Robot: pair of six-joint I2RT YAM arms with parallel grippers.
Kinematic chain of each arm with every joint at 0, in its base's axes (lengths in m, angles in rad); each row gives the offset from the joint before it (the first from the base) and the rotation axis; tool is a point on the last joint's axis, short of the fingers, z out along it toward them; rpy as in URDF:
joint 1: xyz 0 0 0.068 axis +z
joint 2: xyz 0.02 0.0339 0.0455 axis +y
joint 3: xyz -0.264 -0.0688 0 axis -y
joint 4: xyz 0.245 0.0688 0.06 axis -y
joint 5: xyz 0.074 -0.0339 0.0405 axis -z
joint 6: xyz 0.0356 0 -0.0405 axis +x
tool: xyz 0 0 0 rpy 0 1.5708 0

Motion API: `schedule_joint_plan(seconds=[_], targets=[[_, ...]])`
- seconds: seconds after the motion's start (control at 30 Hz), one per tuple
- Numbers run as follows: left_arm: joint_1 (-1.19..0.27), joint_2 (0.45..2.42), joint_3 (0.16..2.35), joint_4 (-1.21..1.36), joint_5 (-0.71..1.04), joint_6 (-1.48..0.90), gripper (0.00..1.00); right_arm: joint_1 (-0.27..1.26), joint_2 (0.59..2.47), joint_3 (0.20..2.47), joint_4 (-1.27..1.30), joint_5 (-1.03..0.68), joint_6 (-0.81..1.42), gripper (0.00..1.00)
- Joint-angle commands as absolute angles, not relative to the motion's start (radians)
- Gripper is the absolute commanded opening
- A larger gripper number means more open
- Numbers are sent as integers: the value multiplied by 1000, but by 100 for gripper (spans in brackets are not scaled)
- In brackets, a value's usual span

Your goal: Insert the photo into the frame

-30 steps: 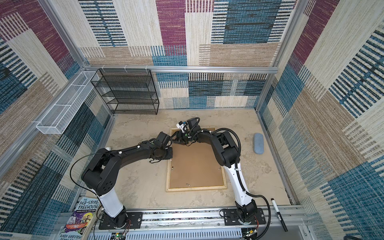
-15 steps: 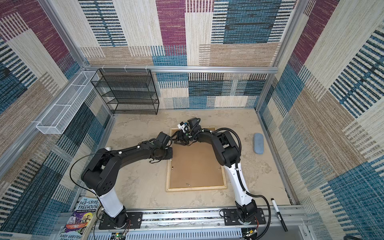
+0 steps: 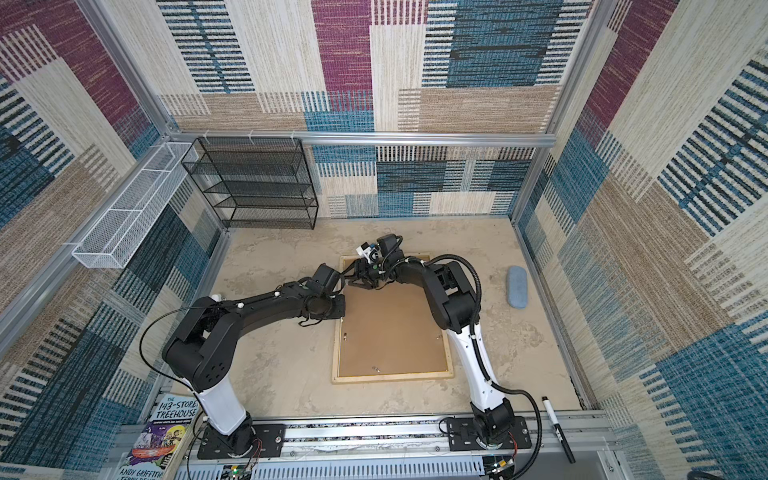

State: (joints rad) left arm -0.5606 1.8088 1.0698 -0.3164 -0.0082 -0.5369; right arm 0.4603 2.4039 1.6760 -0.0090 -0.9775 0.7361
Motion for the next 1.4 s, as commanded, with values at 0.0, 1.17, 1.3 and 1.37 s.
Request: schedule_joint_plan(seconds=[0.0, 1.17, 1.3, 1.37], targets=[[-561, 1826, 1063, -319, 9, -469, 5, 469, 2423, 1680, -28, -930, 746, 60], [-560, 1871, 1092, -288, 70, -419, 5, 523, 2476, 1694, 51, -942, 848, 60], [-560, 1874, 1086, -281, 78, -419, 5, 531, 2478, 1683, 78, -942, 868, 61], [-560, 1876, 1083, -277, 81, -420, 5, 537, 2479, 1673, 98, -945, 883, 60]])
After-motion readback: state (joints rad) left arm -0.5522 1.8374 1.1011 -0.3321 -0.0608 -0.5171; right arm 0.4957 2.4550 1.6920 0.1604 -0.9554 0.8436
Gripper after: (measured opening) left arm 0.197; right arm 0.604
